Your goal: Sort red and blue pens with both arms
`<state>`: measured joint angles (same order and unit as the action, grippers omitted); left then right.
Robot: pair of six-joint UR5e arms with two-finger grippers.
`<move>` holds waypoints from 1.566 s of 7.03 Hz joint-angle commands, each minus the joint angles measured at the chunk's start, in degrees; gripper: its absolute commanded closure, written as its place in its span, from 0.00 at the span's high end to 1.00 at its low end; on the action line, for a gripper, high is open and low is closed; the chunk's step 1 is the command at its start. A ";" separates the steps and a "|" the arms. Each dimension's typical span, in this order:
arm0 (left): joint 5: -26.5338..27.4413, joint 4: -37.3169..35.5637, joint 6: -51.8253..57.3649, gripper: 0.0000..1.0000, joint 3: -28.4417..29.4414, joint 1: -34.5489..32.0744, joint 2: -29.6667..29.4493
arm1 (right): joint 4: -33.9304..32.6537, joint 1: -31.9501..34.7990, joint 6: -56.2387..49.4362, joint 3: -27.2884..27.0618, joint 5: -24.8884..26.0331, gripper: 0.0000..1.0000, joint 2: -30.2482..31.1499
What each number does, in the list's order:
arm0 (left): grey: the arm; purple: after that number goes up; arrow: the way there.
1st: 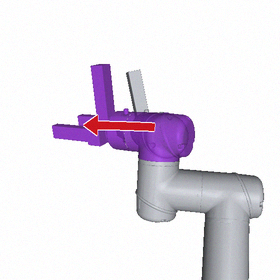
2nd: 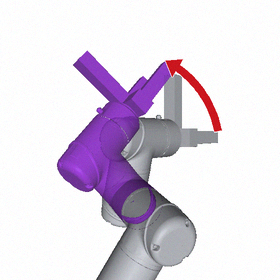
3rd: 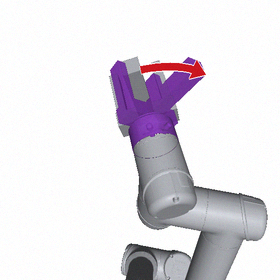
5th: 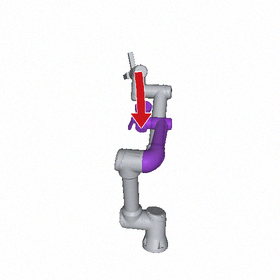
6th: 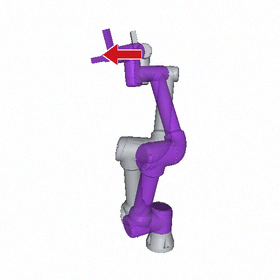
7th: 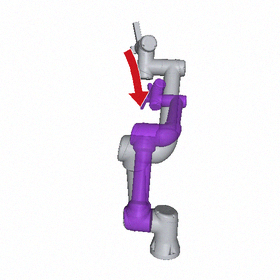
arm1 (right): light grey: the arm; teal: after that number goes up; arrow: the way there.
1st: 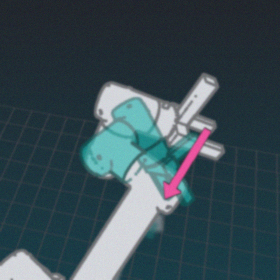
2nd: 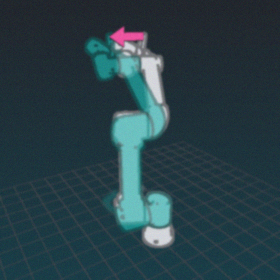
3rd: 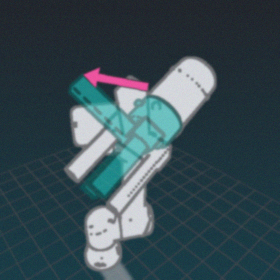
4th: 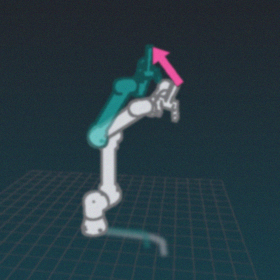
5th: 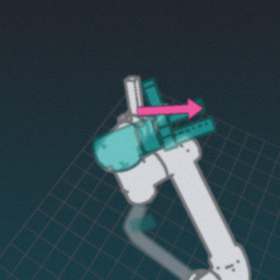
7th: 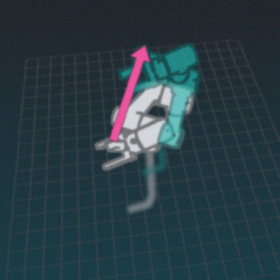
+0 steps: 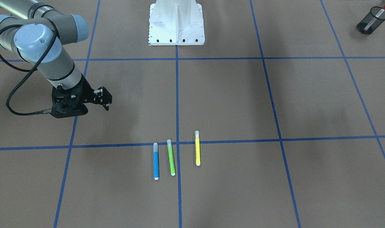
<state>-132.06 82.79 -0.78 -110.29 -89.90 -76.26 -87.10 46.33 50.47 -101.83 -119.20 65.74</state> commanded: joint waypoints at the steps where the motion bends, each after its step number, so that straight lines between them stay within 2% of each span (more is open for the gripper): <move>1: 0.14 2.54 -3.62 1.00 0.43 0.07 -1.09 | 0.27 -1.15 4.52 2.58 -0.24 1.00 -3.83; 2: 0.14 2.56 -3.18 1.00 0.43 -0.01 -0.83 | 0.00 -1.42 6.89 6.61 -0.42 1.00 -7.00; 5: 0.05 2.64 -1.95 1.00 0.25 -0.01 -0.38 | 0.09 -1.51 11.90 23.56 -0.42 1.00 -20.35; 8: 0.05 2.56 -0.89 1.00 0.86 -0.01 -0.38 | 0.18 -1.68 16.50 37.19 -0.25 0.98 -31.96; 10: 0.05 2.56 -0.89 1.00 1.22 0.07 -0.38 | 2.79 -2.03 16.41 45.64 0.02 0.94 -36.64; 11: 0.05 2.47 -0.80 1.00 1.31 0.08 -0.30 | 5.60 -2.64 16.32 47.32 0.02 0.89 -36.48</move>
<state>-132.01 85.32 -1.66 -109.11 -89.87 -76.62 -84.52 44.27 66.84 -57.87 -119.26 30.23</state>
